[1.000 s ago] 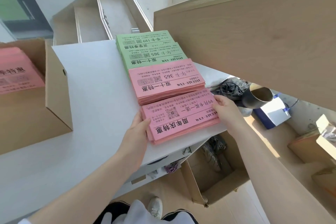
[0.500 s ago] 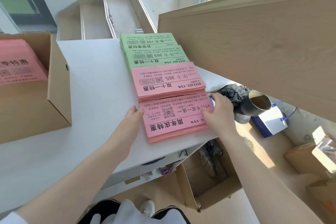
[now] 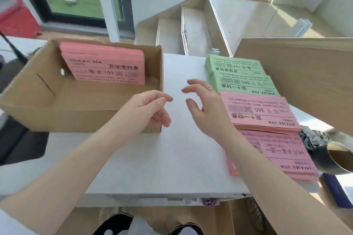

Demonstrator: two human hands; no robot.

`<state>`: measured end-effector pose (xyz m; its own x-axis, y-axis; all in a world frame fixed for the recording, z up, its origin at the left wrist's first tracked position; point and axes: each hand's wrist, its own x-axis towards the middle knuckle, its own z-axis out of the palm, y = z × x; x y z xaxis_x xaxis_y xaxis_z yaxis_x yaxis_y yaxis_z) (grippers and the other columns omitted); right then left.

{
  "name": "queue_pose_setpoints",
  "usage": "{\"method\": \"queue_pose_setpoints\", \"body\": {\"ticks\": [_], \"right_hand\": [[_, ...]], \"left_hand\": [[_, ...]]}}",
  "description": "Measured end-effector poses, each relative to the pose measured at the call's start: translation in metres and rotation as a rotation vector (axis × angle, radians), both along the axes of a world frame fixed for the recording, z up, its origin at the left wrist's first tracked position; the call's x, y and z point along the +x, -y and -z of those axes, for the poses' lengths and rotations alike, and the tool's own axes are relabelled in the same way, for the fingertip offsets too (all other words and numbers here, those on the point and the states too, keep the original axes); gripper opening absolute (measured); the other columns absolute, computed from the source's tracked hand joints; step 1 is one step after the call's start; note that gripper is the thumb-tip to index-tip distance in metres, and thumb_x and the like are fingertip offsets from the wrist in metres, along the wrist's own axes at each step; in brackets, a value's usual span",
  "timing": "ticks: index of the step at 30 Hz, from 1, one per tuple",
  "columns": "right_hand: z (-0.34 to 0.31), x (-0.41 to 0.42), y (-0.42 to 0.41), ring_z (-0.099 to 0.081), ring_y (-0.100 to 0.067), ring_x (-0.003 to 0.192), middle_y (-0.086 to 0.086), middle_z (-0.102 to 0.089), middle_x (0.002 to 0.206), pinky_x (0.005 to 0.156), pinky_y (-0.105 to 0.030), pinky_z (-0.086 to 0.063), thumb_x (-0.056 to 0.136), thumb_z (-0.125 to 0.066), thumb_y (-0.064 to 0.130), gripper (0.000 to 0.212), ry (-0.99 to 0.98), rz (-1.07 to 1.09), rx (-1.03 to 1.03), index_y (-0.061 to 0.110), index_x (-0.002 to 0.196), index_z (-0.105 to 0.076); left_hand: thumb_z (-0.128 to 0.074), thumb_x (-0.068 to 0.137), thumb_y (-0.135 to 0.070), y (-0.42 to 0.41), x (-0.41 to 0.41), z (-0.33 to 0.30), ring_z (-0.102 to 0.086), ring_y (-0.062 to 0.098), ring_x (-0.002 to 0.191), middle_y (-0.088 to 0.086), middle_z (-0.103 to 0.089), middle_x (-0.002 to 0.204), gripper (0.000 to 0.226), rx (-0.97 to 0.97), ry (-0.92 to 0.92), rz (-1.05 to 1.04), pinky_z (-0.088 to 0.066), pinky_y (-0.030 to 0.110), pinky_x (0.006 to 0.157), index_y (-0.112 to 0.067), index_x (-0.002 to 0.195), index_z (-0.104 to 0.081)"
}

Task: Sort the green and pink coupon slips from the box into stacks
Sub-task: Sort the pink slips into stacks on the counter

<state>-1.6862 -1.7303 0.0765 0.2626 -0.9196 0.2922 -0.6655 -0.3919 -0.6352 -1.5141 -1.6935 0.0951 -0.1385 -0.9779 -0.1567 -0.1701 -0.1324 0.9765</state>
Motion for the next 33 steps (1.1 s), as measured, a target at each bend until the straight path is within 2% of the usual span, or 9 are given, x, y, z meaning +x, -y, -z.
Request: {"method": "queue_pose_setpoints", "body": {"ticks": [4, 8, 12, 16, 18, 21, 26, 30, 33], "right_hand": [[-0.017, 0.074, 0.024, -0.054, -0.015, 0.102, -0.004, -0.056, 0.111, 0.088, 0.001, -0.027, 0.082, -0.054, 0.002, 0.023, 0.030, -0.063, -0.088, 0.007, 0.102, -0.064], [-0.030, 0.139, 0.051, -0.049, -0.008, 0.092, -0.002, -0.054, 0.116, 0.080, -0.006, -0.031, 0.085, -0.056, 0.007, 0.025, -0.045, -0.060, -0.099, 0.009, 0.109, -0.061], [-0.026, 0.193, 0.081, -0.040, -0.022, 0.126, -0.004, -0.047, 0.135, 0.105, -0.027, -0.030, 0.089, -0.055, 0.014, 0.038, -0.281, -0.067, -0.069, 0.009, 0.126, -0.054], [-0.013, 0.230, 0.102, -0.049, -0.036, 0.118, -0.018, -0.052, 0.131, 0.097, -0.043, -0.042, 0.082, -0.059, 0.006, 0.040, -0.535, -0.082, -0.164, 0.001, 0.122, -0.056], [0.000, 0.240, 0.110, -0.058, -0.040, 0.106, -0.023, -0.058, 0.119, 0.086, -0.047, -0.052, 0.067, -0.072, 0.007, 0.048, -0.669, -0.061, -0.203, -0.002, 0.112, -0.060], [0.016, 0.250, 0.117, -0.059, -0.039, 0.106, -0.021, -0.060, 0.115, 0.085, -0.046, -0.051, 0.056, -0.080, 0.017, 0.065, -0.831, -0.010, -0.234, -0.002, 0.115, -0.060], [0.025, 0.247, 0.120, -0.052, -0.033, 0.106, -0.016, -0.061, 0.109, 0.090, -0.042, -0.047, 0.077, -0.038, 0.004, 0.046, -0.858, 0.023, -0.509, 0.000, 0.118, -0.058], [0.023, 0.243, 0.115, -0.058, -0.030, 0.097, -0.011, -0.063, 0.099, 0.085, -0.038, -0.048, 0.077, -0.035, 0.003, 0.039, -0.861, -0.003, -0.616, 0.005, 0.104, -0.064], [0.022, 0.244, 0.113, -0.063, -0.029, 0.085, -0.009, -0.064, 0.091, 0.071, -0.036, -0.052, 0.073, -0.038, 0.001, 0.028, -0.869, -0.049, -0.533, 0.009, 0.085, -0.062]], "left_hand": [[-0.044, 0.095, -0.009, 0.013, 0.073, -0.019, -0.054, 0.012, 0.048, 0.002, -0.064, 0.060, 0.021, -0.059, -0.013, -0.032, -0.037, 0.018, 0.041, -0.015, 0.095, -0.064], [-0.046, 0.094, -0.010, 0.046, 0.148, -0.030, -0.057, 0.009, 0.052, -0.002, -0.066, 0.061, 0.021, -0.147, 0.112, -0.063, -0.042, 0.018, 0.048, -0.020, 0.092, -0.064], [-0.051, 0.092, -0.016, 0.093, 0.220, -0.022, -0.061, 0.009, 0.072, -0.010, -0.068, 0.082, 0.015, -0.427, 0.631, -0.047, -0.049, 0.025, 0.072, -0.023, 0.100, -0.061], [-0.050, 0.090, -0.008, 0.130, 0.263, -0.011, -0.055, 0.026, 0.111, 0.008, -0.062, 0.120, 0.033, -0.686, 1.025, 0.183, -0.043, 0.036, 0.090, -0.008, 0.122, -0.057], [-0.050, 0.091, -0.011, 0.138, 0.271, -0.003, -0.046, 0.024, 0.123, 0.007, -0.054, 0.132, 0.040, -0.639, 1.053, 0.278, -0.037, 0.034, 0.099, -0.008, 0.132, -0.049], [-0.052, 0.091, -0.019, 0.145, 0.277, 0.008, -0.036, 0.022, 0.130, 0.004, -0.044, 0.140, 0.048, -0.618, 1.035, 0.330, -0.030, 0.032, 0.106, -0.011, 0.137, -0.042], [-0.051, 0.091, -0.026, 0.153, 0.279, 0.014, -0.035, 0.019, 0.133, 0.002, -0.040, 0.144, 0.050, -0.639, 1.053, 0.327, -0.031, 0.033, 0.107, -0.015, 0.139, -0.040], [-0.054, 0.088, -0.031, 0.154, 0.278, 0.016, -0.033, 0.018, 0.134, 0.001, -0.038, 0.146, 0.056, -0.625, 1.059, 0.330, -0.030, 0.032, 0.106, -0.016, 0.140, -0.037], [-0.057, 0.085, -0.037, 0.154, 0.278, 0.016, -0.030, 0.017, 0.136, 0.000, -0.034, 0.148, 0.064, -0.617, 1.050, 0.328, -0.028, 0.032, 0.108, -0.017, 0.142, -0.034]]}}
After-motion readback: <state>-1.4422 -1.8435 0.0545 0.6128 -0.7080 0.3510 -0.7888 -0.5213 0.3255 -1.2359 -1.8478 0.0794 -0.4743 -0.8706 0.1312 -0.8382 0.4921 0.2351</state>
